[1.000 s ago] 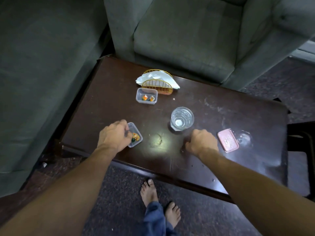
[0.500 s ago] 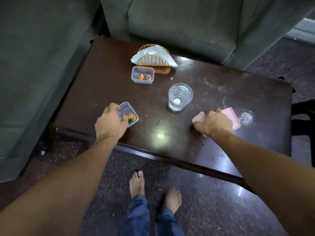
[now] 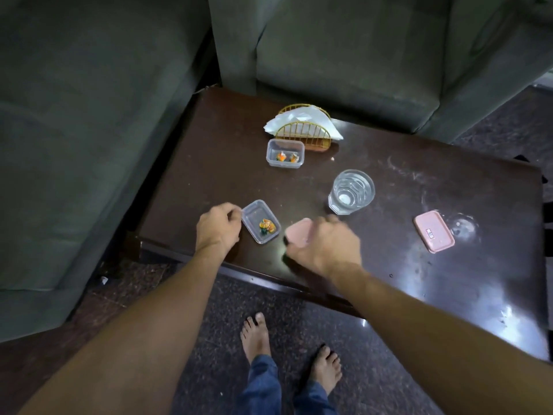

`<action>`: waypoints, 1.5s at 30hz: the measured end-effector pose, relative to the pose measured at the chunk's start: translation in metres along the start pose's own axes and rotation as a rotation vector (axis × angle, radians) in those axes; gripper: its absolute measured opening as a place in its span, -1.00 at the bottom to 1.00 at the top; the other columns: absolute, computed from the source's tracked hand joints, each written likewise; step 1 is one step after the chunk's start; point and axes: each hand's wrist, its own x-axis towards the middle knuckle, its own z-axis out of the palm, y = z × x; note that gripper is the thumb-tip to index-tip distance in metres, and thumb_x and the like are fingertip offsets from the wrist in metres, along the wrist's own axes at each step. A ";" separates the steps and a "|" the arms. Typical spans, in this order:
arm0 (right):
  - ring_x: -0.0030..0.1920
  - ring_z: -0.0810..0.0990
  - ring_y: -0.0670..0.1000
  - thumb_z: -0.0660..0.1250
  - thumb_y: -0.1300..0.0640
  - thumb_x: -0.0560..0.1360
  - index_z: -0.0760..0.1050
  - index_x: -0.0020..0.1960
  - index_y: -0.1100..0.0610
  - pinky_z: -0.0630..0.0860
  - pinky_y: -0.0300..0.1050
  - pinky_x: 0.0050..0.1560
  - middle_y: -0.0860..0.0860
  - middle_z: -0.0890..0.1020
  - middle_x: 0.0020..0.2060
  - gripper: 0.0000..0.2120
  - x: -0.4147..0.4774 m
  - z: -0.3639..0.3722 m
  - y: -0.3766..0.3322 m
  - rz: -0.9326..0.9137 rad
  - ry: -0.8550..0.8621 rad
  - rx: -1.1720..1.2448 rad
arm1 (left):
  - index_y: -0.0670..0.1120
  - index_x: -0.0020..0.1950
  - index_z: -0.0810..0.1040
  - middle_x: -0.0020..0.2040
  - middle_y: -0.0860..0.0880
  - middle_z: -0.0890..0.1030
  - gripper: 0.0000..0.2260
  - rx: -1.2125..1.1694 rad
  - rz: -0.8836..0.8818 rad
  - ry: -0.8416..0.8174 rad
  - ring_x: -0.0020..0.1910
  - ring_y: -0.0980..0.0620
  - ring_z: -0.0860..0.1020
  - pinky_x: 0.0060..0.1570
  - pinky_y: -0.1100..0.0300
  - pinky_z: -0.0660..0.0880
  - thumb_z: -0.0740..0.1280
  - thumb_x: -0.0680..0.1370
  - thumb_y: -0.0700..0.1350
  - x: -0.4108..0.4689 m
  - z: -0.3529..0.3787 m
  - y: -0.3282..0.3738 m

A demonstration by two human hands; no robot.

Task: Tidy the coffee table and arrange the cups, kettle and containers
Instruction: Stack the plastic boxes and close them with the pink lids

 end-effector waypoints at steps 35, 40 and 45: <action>0.24 0.43 0.13 0.44 0.02 0.53 0.42 0.38 0.14 0.59 -0.04 -0.03 0.11 0.35 0.25 -0.52 0.039 0.029 -0.115 0.027 -0.078 -0.101 | 0.02 -0.11 0.71 -0.31 0.08 0.73 -0.88 -0.090 -0.146 -0.395 -0.43 0.09 0.70 -0.65 0.42 0.32 0.43 0.57 0.01 0.043 -0.025 0.017; 0.26 0.42 0.13 0.37 -0.09 0.59 0.38 0.43 0.15 0.56 0.01 0.00 0.10 0.34 0.26 -0.48 0.037 0.027 -0.111 -0.006 -0.057 -0.062 | 0.02 -0.09 0.72 -0.32 0.09 0.73 -0.88 -0.021 -0.117 -0.376 -0.42 0.08 0.70 -0.64 0.40 0.35 0.43 0.56 0.02 0.042 -0.024 0.020; 0.23 0.53 0.18 0.17 -0.24 0.63 0.52 0.27 0.11 0.56 0.07 0.04 0.10 0.48 0.23 -0.53 0.014 0.017 -0.026 -0.032 0.012 -0.014 | 0.11 -0.01 0.63 -0.17 0.19 0.72 -0.74 0.175 -0.022 -0.268 -0.30 0.05 0.73 -0.09 0.16 0.61 0.38 0.50 0.26 0.041 -0.021 0.023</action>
